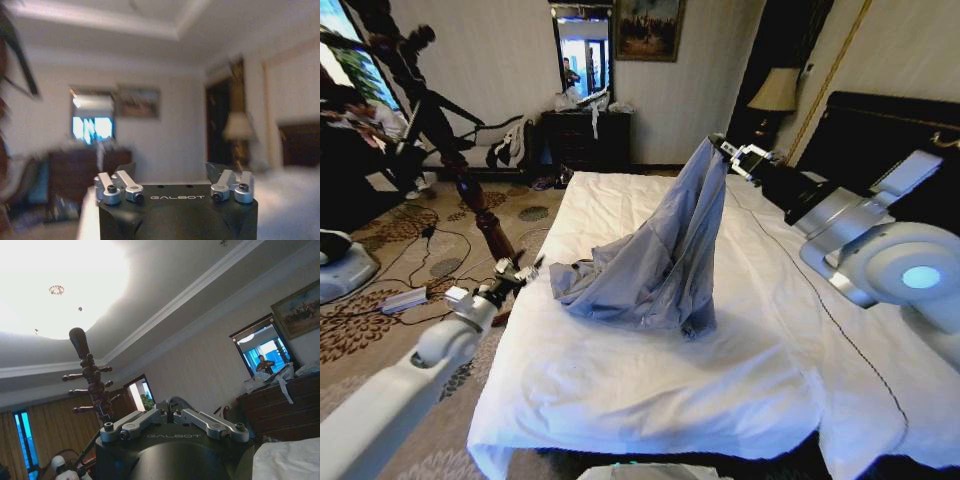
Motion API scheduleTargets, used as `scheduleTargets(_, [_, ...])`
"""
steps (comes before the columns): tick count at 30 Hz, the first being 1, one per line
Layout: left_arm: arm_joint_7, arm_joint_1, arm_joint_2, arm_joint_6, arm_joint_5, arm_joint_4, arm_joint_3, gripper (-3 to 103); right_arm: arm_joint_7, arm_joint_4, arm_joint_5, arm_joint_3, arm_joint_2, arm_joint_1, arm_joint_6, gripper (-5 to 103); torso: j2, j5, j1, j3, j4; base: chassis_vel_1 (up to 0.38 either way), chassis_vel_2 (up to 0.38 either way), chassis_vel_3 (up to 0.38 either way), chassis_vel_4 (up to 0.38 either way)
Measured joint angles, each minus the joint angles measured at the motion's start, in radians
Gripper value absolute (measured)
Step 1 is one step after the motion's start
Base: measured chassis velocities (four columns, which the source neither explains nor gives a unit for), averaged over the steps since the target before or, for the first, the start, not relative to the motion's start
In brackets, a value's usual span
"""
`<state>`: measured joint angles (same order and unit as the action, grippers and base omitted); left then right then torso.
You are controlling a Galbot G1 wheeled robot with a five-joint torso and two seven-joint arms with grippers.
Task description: Pick up the clothes from the bed and hang them on the clothes hanger.
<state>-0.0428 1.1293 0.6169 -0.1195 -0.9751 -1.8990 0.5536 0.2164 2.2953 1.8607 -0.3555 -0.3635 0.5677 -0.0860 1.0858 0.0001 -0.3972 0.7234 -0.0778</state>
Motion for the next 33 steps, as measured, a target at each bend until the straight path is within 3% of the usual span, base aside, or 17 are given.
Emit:
scheduleTargets(1, [0.017,-0.027,-0.008,0.001,-0.026,0.002,0.014,85,-0.001,0.004,-0.007,-0.002,0.002,0.005,-0.002,0,0.0,-0.0004,0.0,0.0,0.0001,0.0,0.0,0.0,0.0])
scheduleTargets(2, [0.052,-0.088,-0.03,0.006,-0.081,0.013,0.04,95,-0.003,0.012,-0.023,-0.005,0.003,0.018,-0.008,0,0.0,-0.0005,0.0,0.0,-0.0005,0.0,0.0,0.0,0.0])
scheduleTargets(6, [0.074,-0.219,-0.096,0.019,-0.166,0.066,0.053,100,-0.007,0.023,-0.059,0.012,-0.01,0.031,-0.016,0,0.0,-0.0001,0.0,0.0,-0.0006,0.0,0.0,0.0,0.0])
scheduleTargets(10, [0.078,-0.346,-0.157,0.032,-0.222,0.144,0.03,100,-0.022,0.022,-0.094,0.051,-0.033,0.022,-0.023,0,0.0,-0.0006,0.0,0.0,-0.0001,0.0,0.0,0.0,0.0])
scheduleTargets(15, [0.103,-0.485,-0.25,0.106,-0.303,0.26,-0.01,100,-0.05,0.004,-0.136,0.126,-0.085,-0.011,-0.03,0,0.0,0.0001,0.0,0.0,0.0002,0.0,0.0,0.0,0.0])
scheduleTargets(18, [0.106,-0.629,-0.297,0.227,-0.373,0.392,-0.111,100,-0.067,0.004,-0.181,0.143,-0.101,0.008,-0.034,0,0.0,-0.0003,0.0,0.0,0.001,0.0,0.0,0.0,0.0])
scheduleTargets(20, [0.104,-0.671,-0.297,0.243,-0.382,0.419,-0.146,100,-0.067,0.007,-0.184,0.14,-0.102,0.014,-0.034,0,0.0,-0.0012,0.0,0.0,0.0007,0.0,0.0,0.0,0.0])
scheduleTargets(21, [0.101,-0.764,-0.296,0.271,-0.389,0.468,-0.219,100,-0.068,0.012,-0.188,0.131,-0.101,0.022,-0.035,0,0.0,-0.002,0.0,0.0,0.0,0.0,0.0,0.0,0.0])
scheduleTargets(23, [0.098,-0.894,-0.281,0.302,-0.391,0.533,-0.33,100,-0.068,0.015,-0.193,0.122,-0.1,0.029,-0.036,0,0.0,0.0004,0.0,0.0,-0.0003,0.0,0.0,0.0,0.0])
scheduleTargets(24, [0.098,-0.894,-0.281,0.302,-0.391,0.533,-0.33,100,-0.068,0.015,-0.193,0.122,-0.1,0.029,-0.036,0,0.0,0.0004,0.0,0.0,-0.0003,0.0,0.0,0.0,0.0])
scheduleTargets(28, [0.086,-1.167,-0.217,0.353,-0.387,0.658,-0.548,100,-0.068,0.019,-0.197,0.107,-0.092,0.04,-0.037,0,0.0,-0.0003,0.0,0.0,-0.0005,0.0,0.0,0.0,0.0])
scheduleTargets(29, [0.086,-1.167,-0.217,0.353,-0.387,0.658,-0.548,100,-0.068,0.019,-0.197,0.107,-0.092,0.04,-0.037,0,0.0,-0.0003,0.0,0.0,-0.0005,0.0,0.0,0.0,0.0])
scheduleTargets(33, [0.114,-1.426,-0.121,0.438,-0.356,0.768,-0.784,100,-0.068,0.022,-0.217,0.093,-0.09,0.064,-0.039,0,0.0,0.0003,0.0,0.0,0.0,0.0,0.0,0.0,0.0])
